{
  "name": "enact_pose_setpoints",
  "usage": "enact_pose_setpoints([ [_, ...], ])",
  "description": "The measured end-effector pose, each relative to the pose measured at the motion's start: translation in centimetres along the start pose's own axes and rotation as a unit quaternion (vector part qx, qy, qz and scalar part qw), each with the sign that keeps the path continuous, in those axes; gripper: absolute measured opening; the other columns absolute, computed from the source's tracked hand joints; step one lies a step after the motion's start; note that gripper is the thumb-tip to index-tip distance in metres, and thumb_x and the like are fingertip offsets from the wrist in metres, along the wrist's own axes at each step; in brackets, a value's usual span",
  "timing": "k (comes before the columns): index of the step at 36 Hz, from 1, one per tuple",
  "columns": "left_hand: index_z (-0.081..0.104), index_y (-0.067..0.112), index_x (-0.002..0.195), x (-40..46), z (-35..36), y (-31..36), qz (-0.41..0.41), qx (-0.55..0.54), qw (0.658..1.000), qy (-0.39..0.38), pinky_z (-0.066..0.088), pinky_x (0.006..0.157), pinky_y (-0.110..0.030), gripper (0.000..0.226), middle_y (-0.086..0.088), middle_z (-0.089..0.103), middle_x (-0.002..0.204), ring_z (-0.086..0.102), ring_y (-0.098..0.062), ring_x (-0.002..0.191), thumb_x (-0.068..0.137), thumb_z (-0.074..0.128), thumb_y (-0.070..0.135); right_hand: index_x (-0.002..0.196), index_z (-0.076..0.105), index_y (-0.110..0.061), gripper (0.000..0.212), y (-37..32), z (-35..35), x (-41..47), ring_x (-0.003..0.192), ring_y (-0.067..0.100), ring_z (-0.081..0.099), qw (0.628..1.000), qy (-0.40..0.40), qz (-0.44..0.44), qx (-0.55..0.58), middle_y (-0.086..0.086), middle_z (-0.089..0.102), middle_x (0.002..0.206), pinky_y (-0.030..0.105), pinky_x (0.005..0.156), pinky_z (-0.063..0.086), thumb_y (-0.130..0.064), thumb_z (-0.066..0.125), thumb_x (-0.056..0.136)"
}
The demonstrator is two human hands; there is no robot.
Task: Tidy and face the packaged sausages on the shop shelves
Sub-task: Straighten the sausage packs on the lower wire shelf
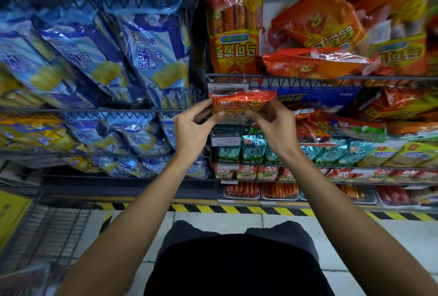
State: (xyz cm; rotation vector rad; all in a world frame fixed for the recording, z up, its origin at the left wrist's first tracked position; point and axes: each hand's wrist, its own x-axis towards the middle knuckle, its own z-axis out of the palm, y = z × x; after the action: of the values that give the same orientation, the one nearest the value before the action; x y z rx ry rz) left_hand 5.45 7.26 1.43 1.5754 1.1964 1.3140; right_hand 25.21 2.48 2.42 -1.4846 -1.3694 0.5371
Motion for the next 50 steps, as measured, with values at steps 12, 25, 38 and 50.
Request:
enact_pose_setpoints([
  [12,0.065,0.004,0.135,1.8,2.0,-3.0,0.000,0.056,0.997,-0.055,0.050,0.099,-0.014,0.038,0.010,0.069,0.121,0.063,0.013,0.107,0.097,0.068,0.007,0.141,0.053,-0.011,0.043,3.1,2.0,2.2,0.116,0.014,0.066,0.996,-0.049,0.062,-0.049,-0.002,0.070,0.127,0.028,0.100,0.053,-0.027,0.061,0.103],
  [25,0.073,0.006,0.119,2.4,2.7,-6.5,0.006,0.142,0.987,-0.076,0.057,0.099,-0.031,0.025,0.010,0.073,0.111,0.068,0.002,0.102,0.094,0.072,0.005,0.114,0.060,-0.004,0.021,6.4,3.2,3.0,0.090,0.026,0.068,0.984,-0.102,0.061,-0.132,0.006,0.071,0.099,0.028,0.072,0.044,-0.021,0.064,0.101],
  [38,0.049,0.014,0.151,-0.6,4.0,-8.7,-0.021,0.162,0.985,-0.052,0.053,0.104,-0.032,0.047,-0.002,0.064,0.139,0.066,-0.019,0.118,0.104,0.056,0.008,0.108,0.052,-0.008,0.033,7.3,4.3,4.9,0.066,0.031,0.058,0.978,-0.098,0.097,-0.154,0.003,0.052,0.069,0.039,0.059,0.038,-0.038,0.040,0.110],
  [50,0.045,0.023,0.154,-1.7,5.9,-7.9,0.020,0.162,0.978,-0.129,0.031,0.122,-0.027,0.054,0.008,0.042,0.160,0.035,-0.010,0.149,0.104,0.049,0.004,0.092,0.056,-0.011,0.044,7.4,5.6,5.4,0.074,0.036,0.063,0.972,-0.072,0.118,-0.192,0.008,0.057,0.068,0.044,0.070,0.049,-0.038,0.029,0.113],
])
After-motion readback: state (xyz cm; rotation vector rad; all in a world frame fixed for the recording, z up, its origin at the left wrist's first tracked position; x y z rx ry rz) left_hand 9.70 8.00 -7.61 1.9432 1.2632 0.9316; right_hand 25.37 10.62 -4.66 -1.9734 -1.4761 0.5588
